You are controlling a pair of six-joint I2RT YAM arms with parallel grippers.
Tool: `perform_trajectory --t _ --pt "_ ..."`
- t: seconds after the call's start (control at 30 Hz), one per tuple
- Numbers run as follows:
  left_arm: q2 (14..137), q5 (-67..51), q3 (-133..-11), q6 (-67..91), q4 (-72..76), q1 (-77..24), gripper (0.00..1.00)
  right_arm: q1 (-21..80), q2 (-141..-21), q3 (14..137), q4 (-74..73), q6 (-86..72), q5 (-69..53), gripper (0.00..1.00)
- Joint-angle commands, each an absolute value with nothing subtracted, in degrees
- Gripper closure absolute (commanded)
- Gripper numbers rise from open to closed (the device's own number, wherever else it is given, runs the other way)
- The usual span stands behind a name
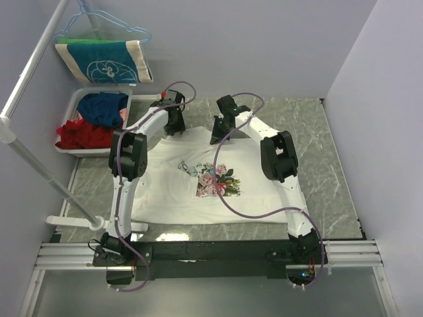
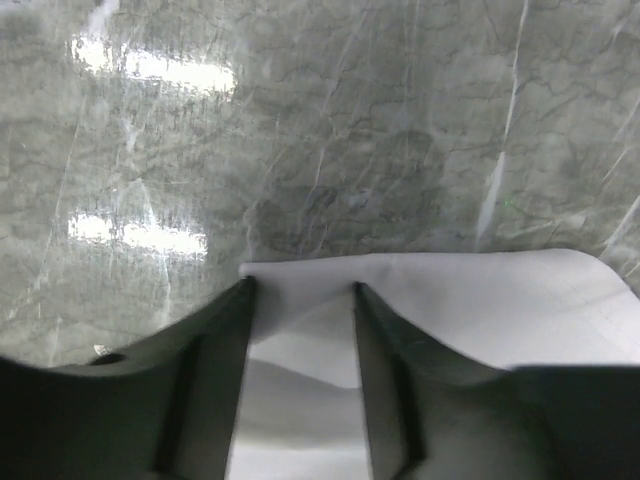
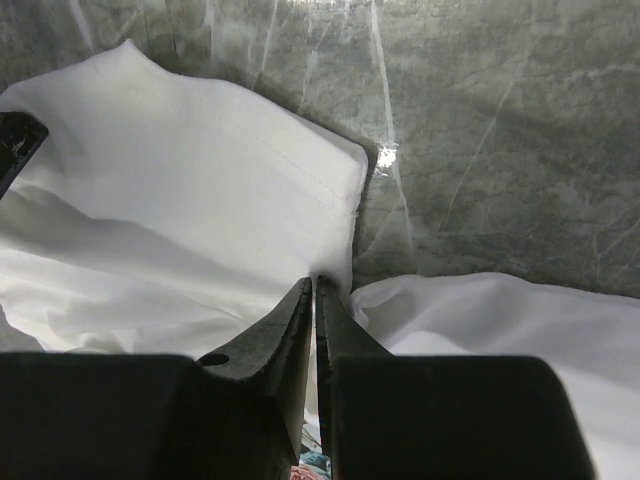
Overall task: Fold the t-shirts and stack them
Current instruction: Fold the tshirt
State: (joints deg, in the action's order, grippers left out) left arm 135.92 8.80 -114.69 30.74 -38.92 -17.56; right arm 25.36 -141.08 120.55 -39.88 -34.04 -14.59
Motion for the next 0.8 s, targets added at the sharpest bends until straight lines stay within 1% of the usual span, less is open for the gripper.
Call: perform_trajectory --t 0.0,0.03,0.07,0.13,0.17,0.2,0.23,0.27,0.47,0.6,0.77 --pt "137.90 6.77 -114.43 29.97 -38.93 -17.58 0.57 24.70 -143.00 122.69 -41.84 -33.75 -14.06 0.87" --pt "138.07 6.68 -114.35 29.97 -38.94 -17.58 0.63 24.61 -143.00 122.87 -41.92 -33.66 -14.15 0.87" --pt "138.34 6.77 -114.26 29.97 -38.85 -17.58 0.76 24.70 -143.00 123.05 -41.84 -33.23 -14.24 0.85" --pt "139.04 7.03 -114.17 30.06 -38.59 -17.58 0.88 24.61 -142.39 123.40 -41.84 -32.78 -14.15 0.80" --pt "139.48 7.47 -114.17 30.15 -38.41 -17.58 0.97 24.61 -142.03 123.31 -41.66 -32.09 -14.06 0.78" --pt "139.66 7.64 -114.34 30.06 -38.32 -17.58 0.99 24.70 -141.60 123.14 -41.57 -31.91 -13.80 0.77" --pt "139.92 7.82 -114.61 30.06 -38.32 -17.58 0.99 24.61 -140.63 123.13 -41.31 -31.64 -13.28 0.73" --pt "140.10 8.26 -115.04 30.15 -38.23 -17.58 0.99 24.61 -140.10 123.13 -41.13 -31.29 -12.84 0.72" --pt "140.45 12.39 -117.59 30.76 -36.48 -17.32 0.99 24.17 -135.10 122.43 -40.96 -29.45 -8.45 0.70" --pt "137.47 14.15 -117.77 31.64 -33.93 -16.79 0.99 22.86 -131.23 119.81 -40.70 -28.92 -4.84 0.68" --pt "134.04 16.26 -116.02 31.46 -29.97 -16.52 0.99 18.82 -127.09 116.72 -41.39 -29.00 -0.09 0.65"
